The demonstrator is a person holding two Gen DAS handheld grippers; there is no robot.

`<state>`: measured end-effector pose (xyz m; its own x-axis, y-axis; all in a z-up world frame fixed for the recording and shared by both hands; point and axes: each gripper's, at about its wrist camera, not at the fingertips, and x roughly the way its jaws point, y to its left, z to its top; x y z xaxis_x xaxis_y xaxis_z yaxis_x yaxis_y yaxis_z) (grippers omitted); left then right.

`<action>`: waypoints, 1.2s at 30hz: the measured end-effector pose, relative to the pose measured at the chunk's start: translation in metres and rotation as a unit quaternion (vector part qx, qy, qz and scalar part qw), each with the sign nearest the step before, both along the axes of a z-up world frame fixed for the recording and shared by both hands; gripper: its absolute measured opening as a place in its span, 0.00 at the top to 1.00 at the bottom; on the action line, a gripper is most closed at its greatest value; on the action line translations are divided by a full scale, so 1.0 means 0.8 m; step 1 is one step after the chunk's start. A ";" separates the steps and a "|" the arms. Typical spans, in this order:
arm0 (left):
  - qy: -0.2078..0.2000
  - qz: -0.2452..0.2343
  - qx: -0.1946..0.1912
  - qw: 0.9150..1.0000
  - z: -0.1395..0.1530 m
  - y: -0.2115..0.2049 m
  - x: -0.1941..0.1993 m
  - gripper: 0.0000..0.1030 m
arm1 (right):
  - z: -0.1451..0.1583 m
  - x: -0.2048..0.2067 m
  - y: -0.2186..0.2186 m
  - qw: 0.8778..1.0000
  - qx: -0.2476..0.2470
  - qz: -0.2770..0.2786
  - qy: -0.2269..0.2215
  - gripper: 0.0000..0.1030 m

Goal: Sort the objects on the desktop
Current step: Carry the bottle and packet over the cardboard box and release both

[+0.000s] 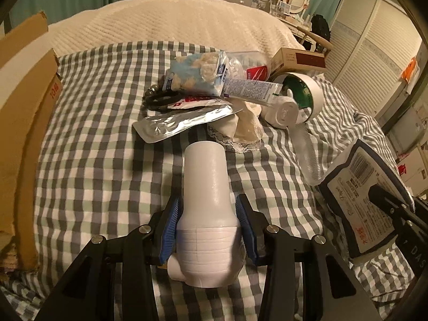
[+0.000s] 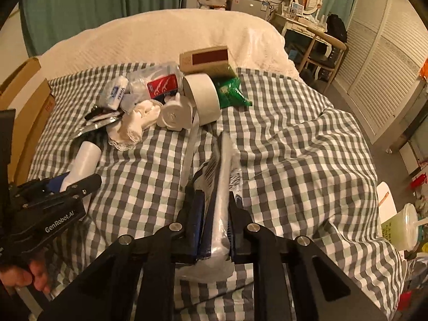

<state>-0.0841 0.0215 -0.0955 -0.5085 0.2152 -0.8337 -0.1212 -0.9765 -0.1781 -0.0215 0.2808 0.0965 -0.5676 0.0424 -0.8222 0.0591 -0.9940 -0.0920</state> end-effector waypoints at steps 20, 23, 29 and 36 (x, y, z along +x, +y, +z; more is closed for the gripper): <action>0.072 -0.021 0.009 0.997 0.139 -0.028 0.040 0.58 | 0.086 0.077 -0.021 0.998 -0.053 0.007 0.036 0.87; 0.084 -0.027 0.002 0.996 0.164 -0.035 0.043 0.58 | 0.109 0.087 -0.034 0.997 -0.051 0.016 0.048 0.87; 0.090 -0.028 0.016 0.995 0.199 -0.061 0.045 0.58 | 0.153 0.103 -0.061 0.996 -0.046 0.034 0.073 0.87; 0.102 -0.012 0.023 0.994 0.242 -0.114 0.029 0.58 | 0.202 0.105 -0.101 0.992 -0.059 0.060 0.096 0.87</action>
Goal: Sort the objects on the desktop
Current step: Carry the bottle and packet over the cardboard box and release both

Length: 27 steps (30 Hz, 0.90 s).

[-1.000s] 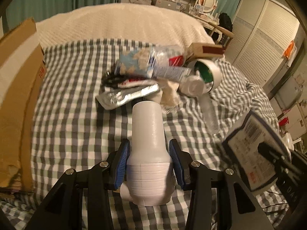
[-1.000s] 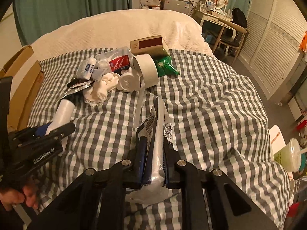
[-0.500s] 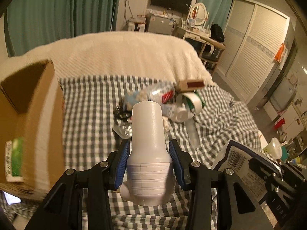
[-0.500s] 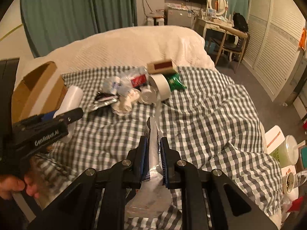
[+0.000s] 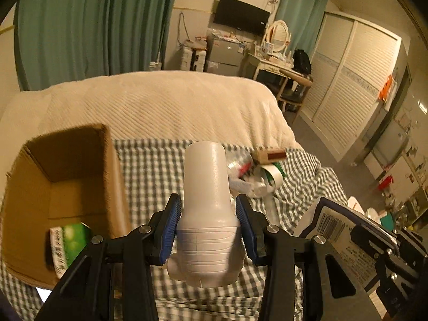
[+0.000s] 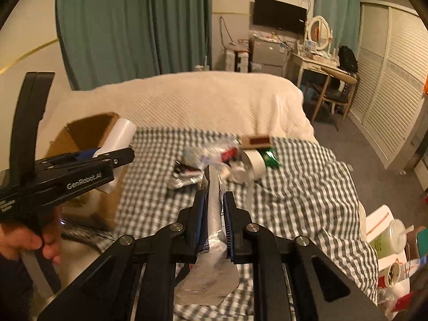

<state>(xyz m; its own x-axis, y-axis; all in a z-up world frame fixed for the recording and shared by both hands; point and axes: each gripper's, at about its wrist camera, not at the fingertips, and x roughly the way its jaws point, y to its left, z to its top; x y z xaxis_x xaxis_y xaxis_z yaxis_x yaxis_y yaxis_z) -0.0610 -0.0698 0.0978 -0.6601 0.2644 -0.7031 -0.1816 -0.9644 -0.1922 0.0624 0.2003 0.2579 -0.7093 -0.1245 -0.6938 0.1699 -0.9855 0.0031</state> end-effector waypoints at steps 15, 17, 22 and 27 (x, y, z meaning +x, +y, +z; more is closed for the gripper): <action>-0.004 0.106 -0.046 0.993 0.007 -0.180 -0.050 0.58 | 0.048 -0.040 -0.194 0.990 -0.034 0.134 0.029 0.87; -0.015 0.123 -0.049 0.991 -0.006 -0.205 -0.053 0.58 | 0.040 -0.049 -0.221 0.988 -0.043 0.150 0.021 0.87; -0.042 0.149 -0.055 0.986 -0.043 -0.247 -0.061 0.58 | 0.004 -0.072 -0.266 0.984 -0.049 0.173 -0.006 0.87; -0.064 0.150 -0.058 0.985 -0.070 -0.258 -0.072 0.58 | -0.030 -0.092 -0.287 0.982 -0.062 0.178 -0.032 0.87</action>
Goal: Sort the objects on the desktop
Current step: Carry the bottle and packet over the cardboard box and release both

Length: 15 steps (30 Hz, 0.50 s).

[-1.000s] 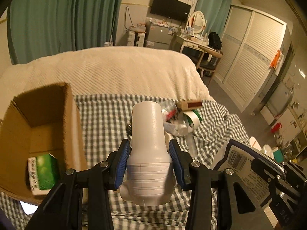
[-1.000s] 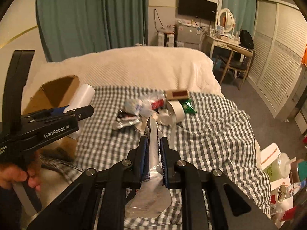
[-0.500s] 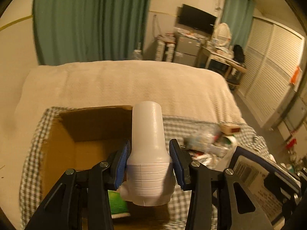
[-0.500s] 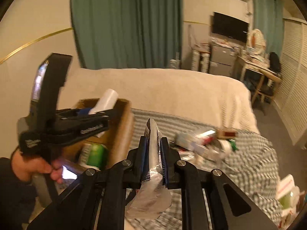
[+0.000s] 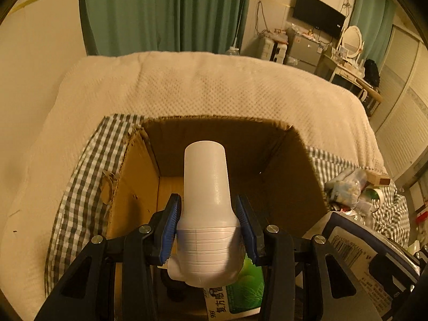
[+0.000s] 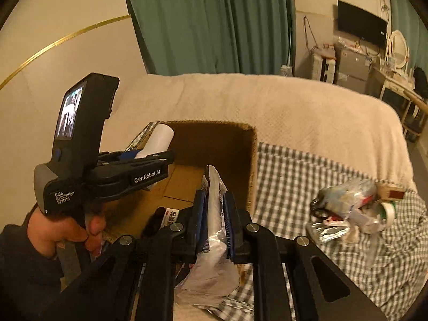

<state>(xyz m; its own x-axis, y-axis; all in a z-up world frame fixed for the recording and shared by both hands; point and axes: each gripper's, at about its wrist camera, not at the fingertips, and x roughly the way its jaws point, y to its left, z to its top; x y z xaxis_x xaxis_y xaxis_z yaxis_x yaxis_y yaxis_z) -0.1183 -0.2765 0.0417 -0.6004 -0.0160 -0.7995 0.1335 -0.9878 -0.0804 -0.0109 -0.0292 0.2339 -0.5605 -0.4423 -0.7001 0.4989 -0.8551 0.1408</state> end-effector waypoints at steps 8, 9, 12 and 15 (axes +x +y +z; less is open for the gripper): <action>-0.016 -0.003 -0.017 1.000 -0.003 0.009 -0.014 0.17 | -0.012 -0.016 0.004 0.999 -0.046 -0.007 -0.008 0.40; -0.008 0.004 -0.024 1.000 0.002 0.009 -0.012 0.13 | -0.009 -0.015 0.008 0.998 -0.055 -0.012 -0.006 0.38; 0.008 0.007 -0.038 0.999 0.018 0.016 -0.004 0.13 | 0.003 -0.011 0.026 0.998 -0.067 -0.017 0.009 0.38; 0.023 0.002 -0.044 0.999 0.039 0.029 0.007 0.13 | 0.017 -0.002 0.054 0.997 -0.061 -0.032 0.029 0.38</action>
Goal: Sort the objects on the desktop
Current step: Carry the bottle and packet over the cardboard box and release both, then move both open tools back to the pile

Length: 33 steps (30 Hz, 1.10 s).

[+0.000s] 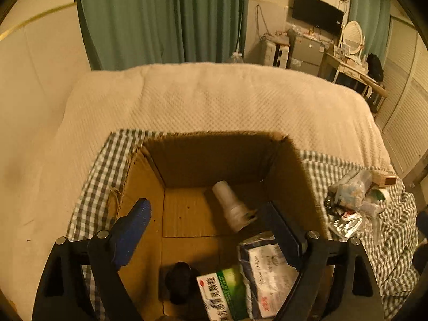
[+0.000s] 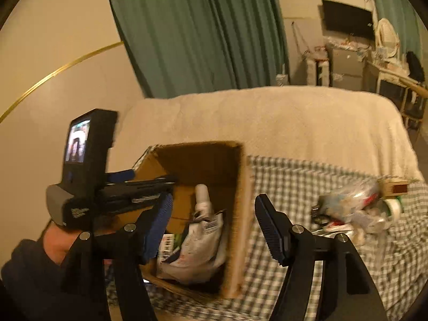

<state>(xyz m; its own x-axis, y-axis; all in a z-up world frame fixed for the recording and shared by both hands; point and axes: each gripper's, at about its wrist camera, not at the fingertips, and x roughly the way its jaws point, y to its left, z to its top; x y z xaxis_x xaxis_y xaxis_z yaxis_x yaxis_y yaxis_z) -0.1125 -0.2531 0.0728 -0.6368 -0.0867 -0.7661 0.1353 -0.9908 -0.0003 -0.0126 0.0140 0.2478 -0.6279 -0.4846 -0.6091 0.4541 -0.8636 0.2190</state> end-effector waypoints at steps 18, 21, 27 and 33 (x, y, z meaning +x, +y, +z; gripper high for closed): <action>0.008 -0.118 0.024 0.993 0.014 0.231 0.046 0.07 | 0.027 0.067 0.255 0.985 0.071 -0.154 0.024 0.38; -0.010 -0.128 0.019 0.992 -0.020 0.265 0.035 0.07 | 0.002 0.070 0.277 0.984 0.079 -0.157 0.017 0.38; -0.037 -0.150 -0.006 0.988 -0.105 0.321 0.004 0.07 | -0.069 0.045 0.320 0.982 0.092 -0.162 -0.022 0.38; -0.039 -0.160 -0.028 0.986 -0.176 0.333 -0.042 0.07 | -0.135 -0.009 0.349 0.979 0.096 -0.169 -0.058 0.38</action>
